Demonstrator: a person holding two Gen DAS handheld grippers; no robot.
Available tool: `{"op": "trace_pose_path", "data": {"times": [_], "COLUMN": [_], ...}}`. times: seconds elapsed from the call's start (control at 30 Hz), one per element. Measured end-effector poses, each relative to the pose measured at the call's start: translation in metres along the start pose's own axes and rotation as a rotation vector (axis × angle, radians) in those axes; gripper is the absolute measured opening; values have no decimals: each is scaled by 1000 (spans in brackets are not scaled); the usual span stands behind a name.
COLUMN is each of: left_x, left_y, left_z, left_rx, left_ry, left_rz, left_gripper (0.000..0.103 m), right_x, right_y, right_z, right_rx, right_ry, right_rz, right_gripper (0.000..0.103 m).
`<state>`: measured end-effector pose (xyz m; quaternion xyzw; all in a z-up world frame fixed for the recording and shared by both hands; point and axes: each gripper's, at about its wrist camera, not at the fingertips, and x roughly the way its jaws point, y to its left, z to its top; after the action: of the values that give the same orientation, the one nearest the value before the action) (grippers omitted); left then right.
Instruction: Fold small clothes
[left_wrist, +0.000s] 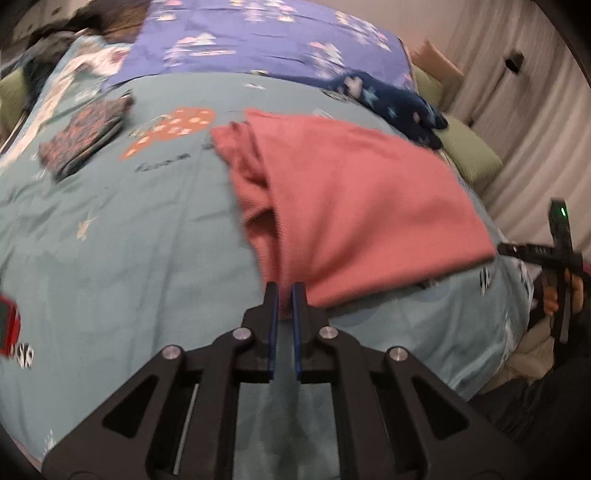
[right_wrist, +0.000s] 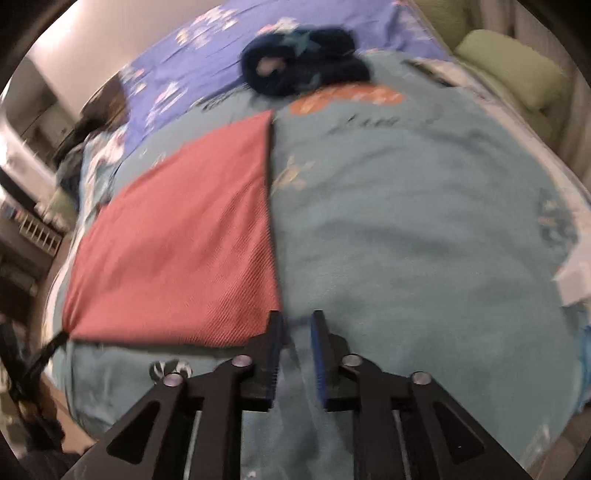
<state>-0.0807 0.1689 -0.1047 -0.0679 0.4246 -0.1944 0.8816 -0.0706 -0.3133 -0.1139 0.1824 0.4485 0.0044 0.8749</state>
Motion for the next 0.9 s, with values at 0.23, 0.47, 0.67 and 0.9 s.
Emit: {"op": "trace_pose_path", "data": {"times": [0.23, 0.47, 0.67, 0.9], "left_x": [-19, 16, 22, 27], "left_y": [15, 28, 50, 67], "left_z": [34, 79, 82, 81], "left_rx": [-56, -68, -121, -141], "left_ry": [-136, -105, -97, -74], "left_rz": [44, 39, 23, 10], "left_gripper": [64, 68, 68, 68], "right_x": [-15, 30, 55, 69], "right_y": [112, 253, 290, 300], "right_z": [-1, -57, -84, -93], "right_rx": [-348, -778, -879, -887], "right_ry": [-101, -77, -37, -24], "right_rz": [92, 202, 194, 140], "right_gripper": [34, 37, 39, 41]}}
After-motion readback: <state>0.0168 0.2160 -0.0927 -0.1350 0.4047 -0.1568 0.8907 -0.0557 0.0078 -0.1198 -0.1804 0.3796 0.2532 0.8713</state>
